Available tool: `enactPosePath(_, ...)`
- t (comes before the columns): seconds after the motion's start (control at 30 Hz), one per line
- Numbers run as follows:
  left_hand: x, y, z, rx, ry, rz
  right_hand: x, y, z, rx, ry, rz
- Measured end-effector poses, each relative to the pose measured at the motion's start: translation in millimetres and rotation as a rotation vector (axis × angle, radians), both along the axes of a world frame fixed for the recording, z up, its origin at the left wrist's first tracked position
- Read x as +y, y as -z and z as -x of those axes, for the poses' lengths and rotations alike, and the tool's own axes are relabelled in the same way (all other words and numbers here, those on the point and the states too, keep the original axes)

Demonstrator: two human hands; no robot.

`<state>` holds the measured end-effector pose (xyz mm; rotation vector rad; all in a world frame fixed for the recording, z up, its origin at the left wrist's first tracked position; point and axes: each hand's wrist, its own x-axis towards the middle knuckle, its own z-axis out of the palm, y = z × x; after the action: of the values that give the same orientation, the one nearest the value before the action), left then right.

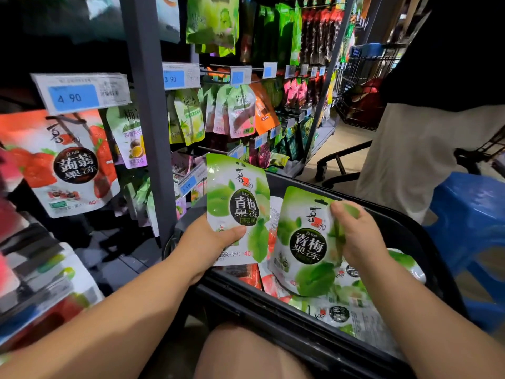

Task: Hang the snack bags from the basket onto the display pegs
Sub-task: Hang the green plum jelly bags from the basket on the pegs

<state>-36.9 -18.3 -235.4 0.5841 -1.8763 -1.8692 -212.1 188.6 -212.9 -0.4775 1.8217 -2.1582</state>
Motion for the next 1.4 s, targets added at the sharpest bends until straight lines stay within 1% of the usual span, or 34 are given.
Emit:
enactPosePath(0.17, 0, -1, -1, -0.023, 0.008, 0.019, -3, 4, -1, 0.042, -0.004, -0.012)
enactPosePath(0.23, -1, 0, 0, -0.031, 0.017, 0.026, -2, 3, -1, 0.026, -0.065, -0.007)
enactPosePath(0.37, -2, 1, 0, -0.032, 0.032, 0.024, 3, 3, -2, -0.036, -0.260, -0.064)
enactPosePath(0.43, -2, 2, 1, -0.028, 0.048, 0.030, 4, 4, -4, -0.058, -0.296, -0.091)
enactPosePath(0.63, -1, 3, 0, -0.067, 0.080, 0.078, 7, -4, -8, -0.053, -0.211, 0.009)
enactPosePath(0.8, 8, 1, -2, -0.061, 0.068, 0.127, 3, -21, -19, 0.071, -0.221, 0.006)
enactPosePath(0.9, 13, -7, -5, -0.013, 0.064, 0.087, -3, -47, -25, 0.164, -0.210, -0.030)
enactPosePath(1.0, 14, -20, -11, 0.039, 0.056, 0.042, -17, -76, -28, 0.217, -0.160, -0.011)
enactPosePath(1.07, 14, -29, -17, 0.075, 0.072, 0.019, -32, -91, -30, 0.214, -0.142, -0.011)
enactPosePath(1.17, 18, -42, -27, 0.158, 0.104, -0.108, -53, -107, -38, 0.256, -0.146, -0.076)
enactPosePath(1.23, 21, -49, -33, 0.218, 0.091, -0.191, -65, -115, -46, 0.235, -0.146, -0.088)
enactPosePath(1.3, 21, -55, -41, 0.246, 0.087, -0.214, -78, -123, -56, 0.181, -0.158, -0.056)
enactPosePath(1.4, 18, -62, -53, 0.254, 0.091, -0.234, -95, -136, -76, 0.180, -0.175, -0.069)
